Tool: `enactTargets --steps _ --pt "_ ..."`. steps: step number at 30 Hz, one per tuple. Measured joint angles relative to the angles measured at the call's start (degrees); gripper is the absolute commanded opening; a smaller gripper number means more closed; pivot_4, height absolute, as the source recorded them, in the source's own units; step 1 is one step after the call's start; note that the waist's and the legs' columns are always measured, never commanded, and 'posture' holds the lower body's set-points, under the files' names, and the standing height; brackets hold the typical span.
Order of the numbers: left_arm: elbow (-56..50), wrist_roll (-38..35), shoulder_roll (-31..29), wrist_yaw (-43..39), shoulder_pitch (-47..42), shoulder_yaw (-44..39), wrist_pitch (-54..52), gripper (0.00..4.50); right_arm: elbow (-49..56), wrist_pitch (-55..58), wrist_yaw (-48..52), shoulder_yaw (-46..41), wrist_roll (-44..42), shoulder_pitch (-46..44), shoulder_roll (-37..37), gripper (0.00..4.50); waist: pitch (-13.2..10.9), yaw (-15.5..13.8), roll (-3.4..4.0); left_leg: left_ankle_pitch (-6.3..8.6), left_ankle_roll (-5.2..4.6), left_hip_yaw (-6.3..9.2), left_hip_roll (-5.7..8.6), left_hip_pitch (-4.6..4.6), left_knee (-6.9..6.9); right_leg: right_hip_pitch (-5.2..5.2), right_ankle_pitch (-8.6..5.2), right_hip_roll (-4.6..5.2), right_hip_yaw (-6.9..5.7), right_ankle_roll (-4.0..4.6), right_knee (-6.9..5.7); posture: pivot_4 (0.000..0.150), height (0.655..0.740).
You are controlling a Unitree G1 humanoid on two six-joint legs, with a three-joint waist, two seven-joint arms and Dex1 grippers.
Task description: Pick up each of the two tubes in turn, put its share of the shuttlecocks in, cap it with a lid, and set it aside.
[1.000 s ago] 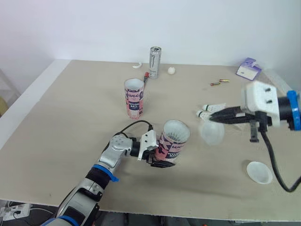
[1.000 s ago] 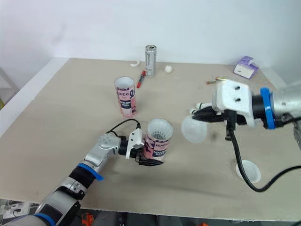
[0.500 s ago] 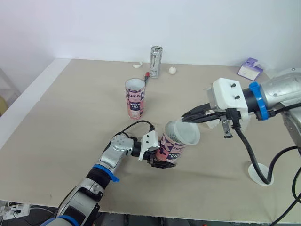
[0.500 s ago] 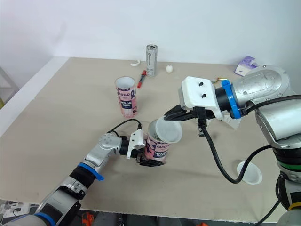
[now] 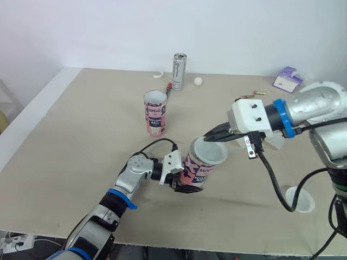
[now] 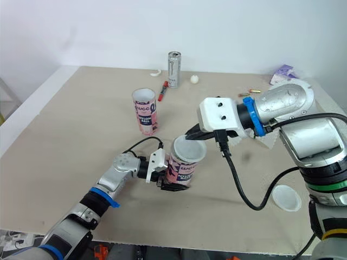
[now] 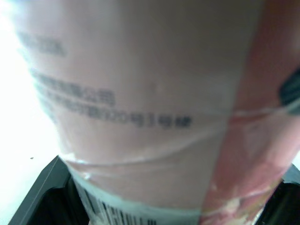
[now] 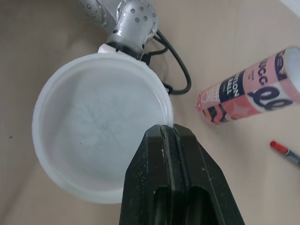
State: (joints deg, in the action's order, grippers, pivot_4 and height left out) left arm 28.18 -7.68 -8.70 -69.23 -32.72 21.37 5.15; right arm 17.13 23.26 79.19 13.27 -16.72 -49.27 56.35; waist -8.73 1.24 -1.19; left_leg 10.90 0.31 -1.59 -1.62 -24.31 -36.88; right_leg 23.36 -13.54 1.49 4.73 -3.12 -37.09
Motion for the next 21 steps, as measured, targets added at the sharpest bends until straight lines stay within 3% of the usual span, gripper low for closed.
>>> enactTargets --steps 21 --pt "-0.1 0.0 0.0 0.2 0.0 0.1 -0.3 3.68 -1.3 -1.4 2.2 0.3 3.2 -0.8 -2.2 0.05 0.0 0.0 0.00 0.00 0.00 0.01 0.00 0.00 0.00 0.01 0.00 0.02 0.01 0.00 0.00 0.150 0.7400"
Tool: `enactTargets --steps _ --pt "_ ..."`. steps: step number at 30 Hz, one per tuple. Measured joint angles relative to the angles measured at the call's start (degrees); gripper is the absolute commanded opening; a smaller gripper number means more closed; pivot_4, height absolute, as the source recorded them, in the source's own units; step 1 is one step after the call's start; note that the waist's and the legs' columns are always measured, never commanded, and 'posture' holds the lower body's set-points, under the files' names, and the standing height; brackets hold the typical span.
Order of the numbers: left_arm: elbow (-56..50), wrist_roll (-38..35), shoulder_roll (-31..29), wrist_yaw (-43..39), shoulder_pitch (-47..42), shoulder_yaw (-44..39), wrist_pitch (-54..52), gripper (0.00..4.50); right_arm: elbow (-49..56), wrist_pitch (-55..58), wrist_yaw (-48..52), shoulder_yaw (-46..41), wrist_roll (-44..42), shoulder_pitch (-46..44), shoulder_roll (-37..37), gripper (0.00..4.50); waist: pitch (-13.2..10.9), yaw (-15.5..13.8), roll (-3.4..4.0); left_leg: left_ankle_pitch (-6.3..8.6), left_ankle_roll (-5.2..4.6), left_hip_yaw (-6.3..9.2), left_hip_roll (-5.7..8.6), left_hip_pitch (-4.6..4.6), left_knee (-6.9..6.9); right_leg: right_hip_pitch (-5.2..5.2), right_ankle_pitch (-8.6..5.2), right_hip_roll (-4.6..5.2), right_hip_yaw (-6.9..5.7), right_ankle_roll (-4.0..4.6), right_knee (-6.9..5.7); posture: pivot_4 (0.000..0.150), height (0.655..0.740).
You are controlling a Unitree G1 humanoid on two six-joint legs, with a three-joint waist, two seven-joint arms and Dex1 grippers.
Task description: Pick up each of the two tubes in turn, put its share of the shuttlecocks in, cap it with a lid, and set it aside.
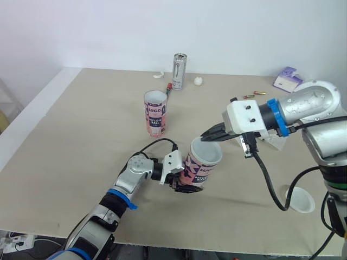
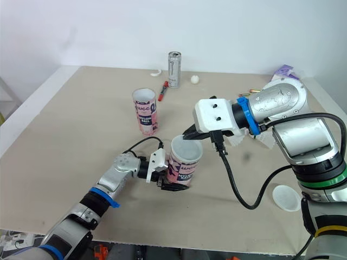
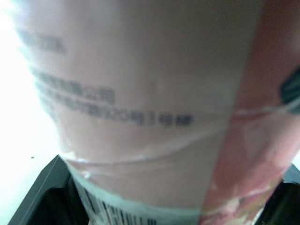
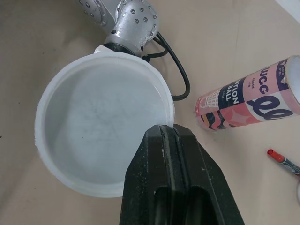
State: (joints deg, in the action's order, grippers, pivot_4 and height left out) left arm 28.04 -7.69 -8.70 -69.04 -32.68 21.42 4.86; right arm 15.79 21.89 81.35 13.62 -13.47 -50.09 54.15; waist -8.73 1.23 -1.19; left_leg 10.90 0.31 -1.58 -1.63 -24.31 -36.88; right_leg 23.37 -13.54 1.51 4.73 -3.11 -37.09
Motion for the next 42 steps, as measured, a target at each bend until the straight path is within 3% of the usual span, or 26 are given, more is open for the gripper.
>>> enactTargets --steps 7,9,10,20,24,26,29,30,42 --pt "-0.1 0.0 0.0 0.0 0.0 0.1 -0.1 3.68 0.0 -0.4 0.8 0.0 0.4 0.0 0.2 0.05 0.0 0.0 0.00 0.00 0.00 0.01 0.00 0.00 0.00 0.00 0.00 0.02 0.00 0.00 0.00 0.150 0.7400" --pt "-0.1 0.0 0.0 0.0 0.0 0.1 -0.1 3.68 0.0 -0.6 1.0 0.0 0.5 0.0 0.2 0.69 0.0 0.0 0.00 0.00 0.00 0.01 0.00 0.00 0.00 0.01 0.00 0.02 0.00 0.00 0.00 0.150 0.7400" --pt "-0.1 0.0 0.0 0.0 0.0 0.0 -0.3 3.68 0.0 -0.2 1.3 0.0 0.6 0.0 0.4 1.31 0.0 0.0 0.00 0.00 0.00 0.02 0.00 0.00 0.00 0.02 0.00 0.02 0.00 0.00 0.00 0.150 0.7400" --pt "-0.6 0.0 0.0 0.1 0.2 0.0 -1.0 3.68 -0.9 2.5 -0.4 -1.0 -1.2 -0.4 -0.3 1.31 0.0 0.0 0.00 0.00 0.00 0.02 0.00 0.01 0.06 0.02 0.00 0.05 0.00 0.00 0.02 0.150 0.7400" --pt "-0.7 0.0 0.0 0.1 0.2 -0.1 -1.0 3.68 -2.2 7.6 -2.4 -6.4 -5.0 -1.5 -0.2 1.31 0.0 0.0 0.00 0.00 0.00 0.01 0.01 0.01 0.10 0.02 0.00 0.08 0.01 0.00 0.04 0.150 0.7400" --pt "-1.0 0.0 0.0 0.1 0.4 -0.1 -1.1 3.68 -1.2 16.0 -5.9 -13.9 -12.2 -0.3 -0.3 1.31 0.0 0.0 -0.03 0.00 0.00 0.02 0.01 0.00 0.17 0.01 -0.01 0.09 -0.01 0.01 0.06 0.150 0.7400" --pt "-1.5 0.0 -0.3 0.1 0.7 -0.1 -1.3 3.68 5.1 24.0 -10.5 -18.1 -19.6 5.3 -2.2 0.67 0.1 0.0 -0.06 0.00 -0.01 0.03 0.00 0.01 0.23 -0.02 -0.03 0.08 -0.01 0.02 0.06 0.150 0.7400" --pt "-1.5 0.0 -0.3 0.2 0.7 -0.1 -1.3 3.68 7.3 26.0 -12.2 -18.1 -21.5 7.1 -3.2 0.04 0.0 0.0 -0.05 -0.01 -0.02 0.02 0.01 0.00 0.23 0.00 -0.01 0.08 0.00 0.00 0.06 0.150 0.7400" --pt "-1.5 0.0 -0.3 0.3 0.6 0.0 -1.4 3.68 12.2 30.5 -18.1 -13.8 -24.4 11.6 -2.4 0.04 0.0 0.1 -0.09 -0.02 -0.03 0.03 0.00 -0.01 0.23 0.04 -0.02 0.09 -0.02 0.00 0.09 0.150 0.7400"
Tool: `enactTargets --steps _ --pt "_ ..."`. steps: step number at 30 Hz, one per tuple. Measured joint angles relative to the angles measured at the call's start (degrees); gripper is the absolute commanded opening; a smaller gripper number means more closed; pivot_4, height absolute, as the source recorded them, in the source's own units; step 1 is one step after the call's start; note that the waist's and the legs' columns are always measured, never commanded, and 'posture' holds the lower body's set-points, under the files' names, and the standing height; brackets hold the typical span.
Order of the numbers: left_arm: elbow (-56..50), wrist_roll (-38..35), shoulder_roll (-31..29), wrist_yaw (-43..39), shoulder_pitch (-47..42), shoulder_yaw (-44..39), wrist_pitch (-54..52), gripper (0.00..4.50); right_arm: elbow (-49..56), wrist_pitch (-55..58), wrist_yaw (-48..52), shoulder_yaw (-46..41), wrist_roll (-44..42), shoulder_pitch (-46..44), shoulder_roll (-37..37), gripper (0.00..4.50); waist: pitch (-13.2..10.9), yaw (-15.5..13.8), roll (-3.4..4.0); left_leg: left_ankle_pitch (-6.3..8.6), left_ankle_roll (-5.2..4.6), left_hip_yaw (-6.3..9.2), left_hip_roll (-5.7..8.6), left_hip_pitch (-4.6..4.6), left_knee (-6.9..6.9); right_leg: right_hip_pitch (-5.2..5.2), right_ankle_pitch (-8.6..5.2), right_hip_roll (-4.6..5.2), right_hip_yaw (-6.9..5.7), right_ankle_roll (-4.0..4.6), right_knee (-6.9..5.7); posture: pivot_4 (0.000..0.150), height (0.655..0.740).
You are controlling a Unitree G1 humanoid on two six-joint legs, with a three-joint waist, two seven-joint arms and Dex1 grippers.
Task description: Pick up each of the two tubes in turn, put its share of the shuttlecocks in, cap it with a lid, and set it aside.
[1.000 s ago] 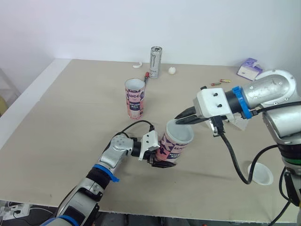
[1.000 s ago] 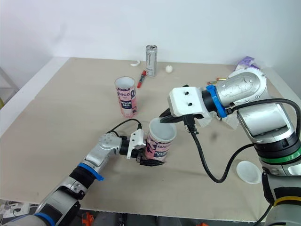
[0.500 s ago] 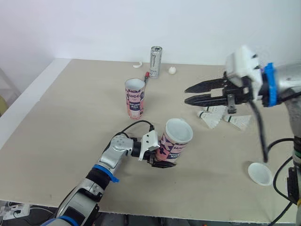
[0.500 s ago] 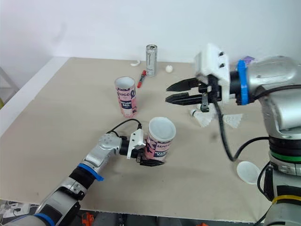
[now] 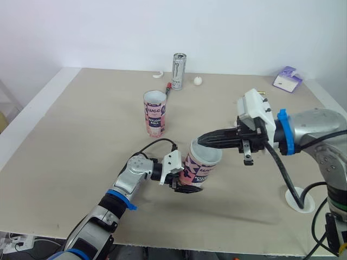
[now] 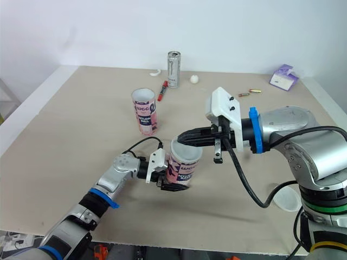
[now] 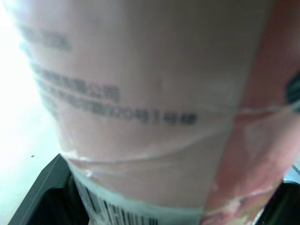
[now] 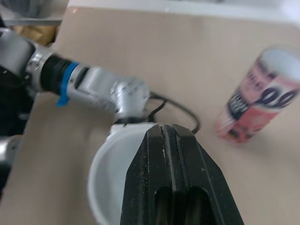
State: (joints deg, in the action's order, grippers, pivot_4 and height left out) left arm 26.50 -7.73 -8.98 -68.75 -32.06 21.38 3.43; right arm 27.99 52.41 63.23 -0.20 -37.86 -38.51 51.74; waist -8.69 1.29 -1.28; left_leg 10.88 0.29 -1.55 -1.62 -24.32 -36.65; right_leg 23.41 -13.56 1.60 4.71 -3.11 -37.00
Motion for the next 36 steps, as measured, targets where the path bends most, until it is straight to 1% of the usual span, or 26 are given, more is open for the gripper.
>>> enactTargets --steps 5,6,11,17,22,25,28,29,31,32,33,34,35,36 --pt "-0.2 0.0 0.0 0.1 0.1 0.0 0.0 3.68 0.6 -0.9 0.6 3.6 1.7 0.9 1.7 0.04 0.0 0.0 -0.01 0.00 0.00 0.00 0.00 0.00 0.02 0.01 -0.01 0.01 0.00 0.00 0.02 0.150 0.7400" --pt "-0.2 0.0 0.0 0.2 0.1 0.0 0.0 3.68 1.0 -2.4 1.3 5.1 3.2 0.9 3.5 0.04 0.0 0.0 -0.01 0.00 0.00 0.01 0.00 0.00 0.02 0.01 -0.02 0.02 -0.01 -0.01 0.04 0.150 0.7400" --pt "-0.2 0.0 0.0 0.7 0.2 0.0 -0.1 3.68 1.0 -5.0 2.7 7.1 5.7 0.3 5.4 0.04 0.0 0.0 -0.02 0.01 0.01 0.00 0.00 0.07 0.02 0.06 -0.02 0.07 -0.04 -0.01 0.07 0.150 0.7400" --pt "-0.2 0.0 0.0 0.8 0.4 0.0 -0.7 3.68 0.4 -7.5 3.1 10.2 8.9 -1.2 5.6 0.04 0.2 0.0 -0.14 0.03 0.04 -0.03 -0.01 0.24 0.08 0.07 -0.02 0.63 -0.68 -0.01 0.16 0.150 0.7400" --pt "0.0 0.0 -0.1 0.9 0.6 -0.4 -0.9 3.68 -1.1 -6.8 2.8 10.3 9.0 -1.9 4.1 0.04 0.4 0.0 -0.30 0.06 0.10 -0.03 -0.06 0.31 0.10 0.06 0.00 0.92 -1.10 0.02 0.17 0.150 0.7400" --pt "-0.2 0.0 0.0 1.1 0.4 -0.5 -0.9 3.68 -5.6 -3.8 2.9 7.3 5.2 -1.9 2.8 0.04 0.3 0.0 -0.33 0.03 0.05 -0.04 -0.04 0.16 0.11 0.05 0.06 1.18 -1.45 0.08 0.17 0.150 0.7400" --pt "-0.6 -0.1 0.3 1.0 0.5 -0.2 -0.7 3.68 -9.3 -2.4 3.8 -1.4 0.6 -0.9 4.0 0.04 0.3 -0.2 -0.30 0.01 0.01 -0.03 -0.01 -0.01 0.13 0.03 0.08 1.28 -1.64 0.04 0.20 0.150 0.7400" --pt "-0.7 -0.1 0.3 1.1 0.6 -0.5 -0.6 3.68 -9.8 -2.4 3.8 -6.8 -1.4 0.8 4.4 0.04 0.3 -0.3 -0.33 0.02 0.02 0.00 -0.02 -0.02 0.17 -0.01 0.04 1.26 -1.73 0.01 0.26 0.150 0.7400" --pt "-0.6 -0.1 0.2 1.2 0.5 -0.8 -0.6 3.68 -9.9 -2.4 3.5 -8.4 -2.1 1.7 4.4 0.04 0.3 -0.3 -0.30 0.02 0.02 -0.02 -0.01 -0.02 0.21 0.01 0.03 1.26 -1.71 0.00 0.26 0.150 0.7400" --pt "-0.5 -0.1 0.2 2.1 0.5 -1.1 -0.5 3.68 -10.2 -2.8 1.9 -14.0 -3.6 6.6 3.3 0.04 0.3 -0.3 -0.38 0.02 0.02 0.00 -0.02 -0.02 0.24 -0.02 0.02 1.22 -1.76 -0.01 0.27 0.150 0.7400" --pt "-0.5 -0.1 0.2 2.1 0.4 -1.1 -0.5 3.68 -10.2 -3.0 1.6 -14.6 -3.6 7.3 3.1 0.04 0.3 -0.2 -0.33 0.02 0.02 -0.02 -0.02 -0.03 0.23 0.00 0.03 1.21 -1.71 -0.01 0.27 0.150 0.7400" --pt "-0.4 -0.1 0.3 2.2 0.3 -1.1 -0.7 4.18 -9.8 -5.3 0.6 -18.3 -3.5 12.0 1.8 0.00 0.2 -0.2 -0.29 0.02 0.02 -0.01 0.01 -0.02 0.24 -0.04 0.04 1.20 -1.75 -0.02 0.28 0.150 0.7400" --pt "-0.4 -0.1 0.3 2.2 0.3 -1.2 -0.7 4.30 -9.8 -5.5 0.6 -18.6 -3.5 12.5 1.6 0.00 0.2 -0.3 -0.31 0.01 0.02 -0.01 0.01 -0.02 0.23 -0.07 0.02 1.16 -1.78 -0.04 0.29 0.150 0.7400" --pt "-0.5 -0.3 0.3 2.1 0.2 -1.3 -1.1 4.45 -9.2 -7.5 0.2 -20.3 -3.0 16.7 0.6 0.32 0.2 -0.2 -0.35 0.02 0.02 -0.01 -0.01 -0.04 0.23 -0.03 0.05 1.09 -1.74 -0.02 0.30 0.150 0.7400"
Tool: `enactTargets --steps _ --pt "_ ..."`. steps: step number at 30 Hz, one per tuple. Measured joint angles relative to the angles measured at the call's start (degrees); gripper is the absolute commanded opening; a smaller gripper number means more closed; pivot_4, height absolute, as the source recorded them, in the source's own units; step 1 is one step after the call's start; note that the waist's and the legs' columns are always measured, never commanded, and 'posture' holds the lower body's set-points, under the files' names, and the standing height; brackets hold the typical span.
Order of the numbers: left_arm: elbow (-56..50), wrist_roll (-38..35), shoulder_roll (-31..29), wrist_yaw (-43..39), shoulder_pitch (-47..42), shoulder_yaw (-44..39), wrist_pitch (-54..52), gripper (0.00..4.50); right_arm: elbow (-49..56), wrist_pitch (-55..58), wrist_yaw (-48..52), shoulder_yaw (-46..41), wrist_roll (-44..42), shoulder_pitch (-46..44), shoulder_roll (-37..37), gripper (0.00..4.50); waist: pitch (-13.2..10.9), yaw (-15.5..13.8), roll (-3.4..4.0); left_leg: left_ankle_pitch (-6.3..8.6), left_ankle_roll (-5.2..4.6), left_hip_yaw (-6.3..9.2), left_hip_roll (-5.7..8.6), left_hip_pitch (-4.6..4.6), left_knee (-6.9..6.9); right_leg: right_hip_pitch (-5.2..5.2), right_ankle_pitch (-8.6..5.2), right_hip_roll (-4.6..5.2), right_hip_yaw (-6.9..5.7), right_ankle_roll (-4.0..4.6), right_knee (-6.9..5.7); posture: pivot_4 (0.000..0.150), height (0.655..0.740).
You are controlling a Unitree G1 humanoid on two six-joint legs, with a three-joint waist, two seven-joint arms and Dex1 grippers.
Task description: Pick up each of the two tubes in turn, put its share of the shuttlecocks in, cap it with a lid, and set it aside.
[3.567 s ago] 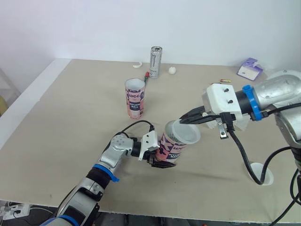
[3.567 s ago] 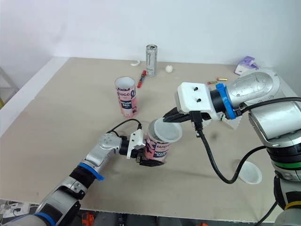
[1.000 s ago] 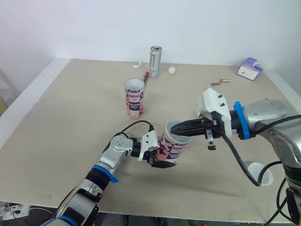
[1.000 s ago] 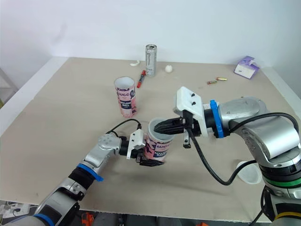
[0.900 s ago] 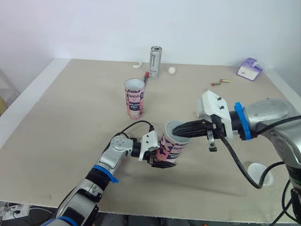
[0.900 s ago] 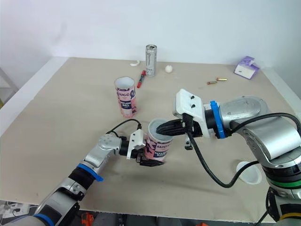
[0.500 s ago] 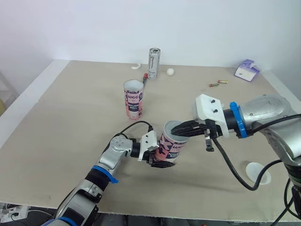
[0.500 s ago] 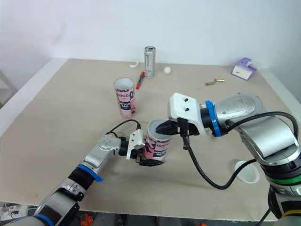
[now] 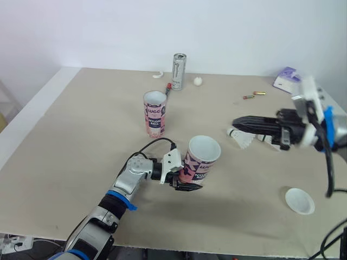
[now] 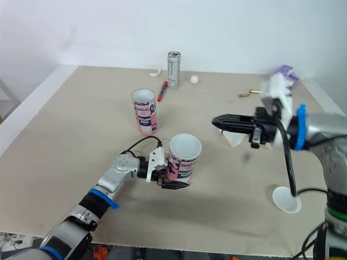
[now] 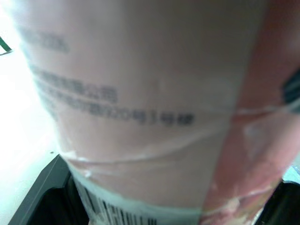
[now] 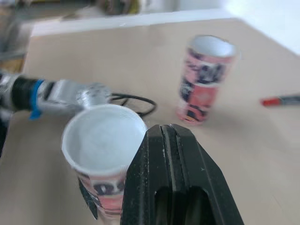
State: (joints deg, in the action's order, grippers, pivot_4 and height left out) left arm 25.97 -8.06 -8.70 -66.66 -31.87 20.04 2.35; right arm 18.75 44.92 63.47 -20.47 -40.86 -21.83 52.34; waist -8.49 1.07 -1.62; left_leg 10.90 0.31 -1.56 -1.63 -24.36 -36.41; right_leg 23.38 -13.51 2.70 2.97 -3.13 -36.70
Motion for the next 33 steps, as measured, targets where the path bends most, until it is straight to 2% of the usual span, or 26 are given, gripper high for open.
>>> enactTargets --steps 1,2,3,5,6,7,8,9,12,25,33 --pt "-0.1 -0.2 0.0 -0.1 -0.1 0.0 -0.3 4.45 0.8 -1.6 -0.1 -1.6 0.4 3.4 -1.0 0.32 0.0 0.0 -0.02 0.00 0.00 0.01 0.01 -0.02 0.01 -0.03 -0.01 -0.02 -0.03 -0.01 0.01 0.150 0.7400" --pt "-0.2 -0.8 -0.3 -0.2 0.2 -0.5 -0.4 4.50 0.8 -2.4 -0.1 -2.1 0.8 6.3 -2.1 0.80 0.0 -0.1 -0.08 0.01 0.01 0.06 -0.01 -0.03 -0.04 -0.08 -0.10 -0.15 -0.05 -0.05 0.01 0.150 0.7400" --pt "-0.6 -1.2 -0.6 -0.4 0.2 -0.7 -0.5 4.50 1.2 -3.5 -0.3 -2.6 1.2 10.4 -3.2 1.04 0.0 0.0 -0.02 0.01 0.02 0.02 -0.03 -0.09 0.01 0.01 -0.06 -0.17 0.00 -0.01 0.01 0.150 0.7400" --pt "-0.8 -1.5 -1.1 -1.2 0.3 -0.8 -0.4 4.50 1.4 -5.1 -0.7 -2.8 2.2 15.7 -4.9 2.10 0.0 0.0 0.14 0.01 0.02 0.01 -0.02 -0.14 0.01 0.06 -0.09 -0.26 0.07 -0.03 0.01 0.150 0.7400" --pt "-0.9 -1.6 -1.3 -1.4 0.3 -0.9 -0.3 4.50 1.5 -6.0 -0.9 -2.8 2.9 17.4 -5.6 2.31 -0.1 0.1 0.20 0.02 0.03 0.00 -0.03 -0.14 0.01 0.08 -0.08 -0.29 0.11 -0.03 0.01 0.150 0.7400" --pt "-1.0 -1.6 -1.6 -1.5 0.3 -1.0 -0.3 4.50 1.5 -7.9 -1.1 -2.6 4.2 19.8 -6.8 2.97 -0.1 0.3 0.42 0.02 0.03 0.00 -0.04 -0.12 0.01 0.09 -0.05 -0.36 0.23 -0.05 0.01 0.150 0.7400" --pt "-1.0 -1.6 -1.6 -1.5 0.3 -1.1 -0.2 4.50 1.6 -9.1 -1.1 -2.6 4.7 20.4 -7.0 3.23 -0.2 0.4 0.46 0.02 0.03 0.01 -0.03 -0.12 0.01 0.13 -0.02 -0.38 0.27 -0.07 0.01 0.150 0.7400" --pt "-1.0 -1.6 -1.7 -1.6 0.3 -1.1 0.0 4.50 2.5 -12.5 -1.1 -2.2 5.9 22.4 -7.6 3.80 -0.2 0.3 0.47 0.02 0.03 0.03 -0.02 -0.09 0.00 0.06 -0.02 -0.47 0.23 -0.07 0.01 0.150 0.7400" --pt "-2.8 -2.3 -3.7 -3.5 0.7 -1.5 -0.6 4.50 1.4 -19.2 0.4 2.5 9.3 25.1 -9.7 4.39 -0.4 0.3 0.22 0.02 0.04 0.08 -0.11 -0.11 0.00 0.11 0.00 -0.61 0.25 0.05 0.01 0.150 0.7400" --pt "-14.3 -9.5 -12.7 -8.9 4.0 -6.7 -6.0 4.50 -7.3 -32.7 2.2 14.9 15.8 20.1 -14.1 4.39 -0.5 0.1 0.08 0.18 0.29 0.10 -0.06 -0.31 -0.01 0.21 -0.11 -0.56 0.24 -0.24 0.01 0.150 0.7400" --pt "-21.0 -12.8 -17.4 -10.6 6.1 -9.1 -7.9 4.50 -9.4 -35.3 2.4 20.4 17.5 18.5 -16.7 4.39 -0.5 0.1 0.09 0.18 0.29 0.10 -0.11 -0.26 -0.01 0.18 -0.15 -0.60 0.23 -0.12 -0.01 0.150 0.7400"
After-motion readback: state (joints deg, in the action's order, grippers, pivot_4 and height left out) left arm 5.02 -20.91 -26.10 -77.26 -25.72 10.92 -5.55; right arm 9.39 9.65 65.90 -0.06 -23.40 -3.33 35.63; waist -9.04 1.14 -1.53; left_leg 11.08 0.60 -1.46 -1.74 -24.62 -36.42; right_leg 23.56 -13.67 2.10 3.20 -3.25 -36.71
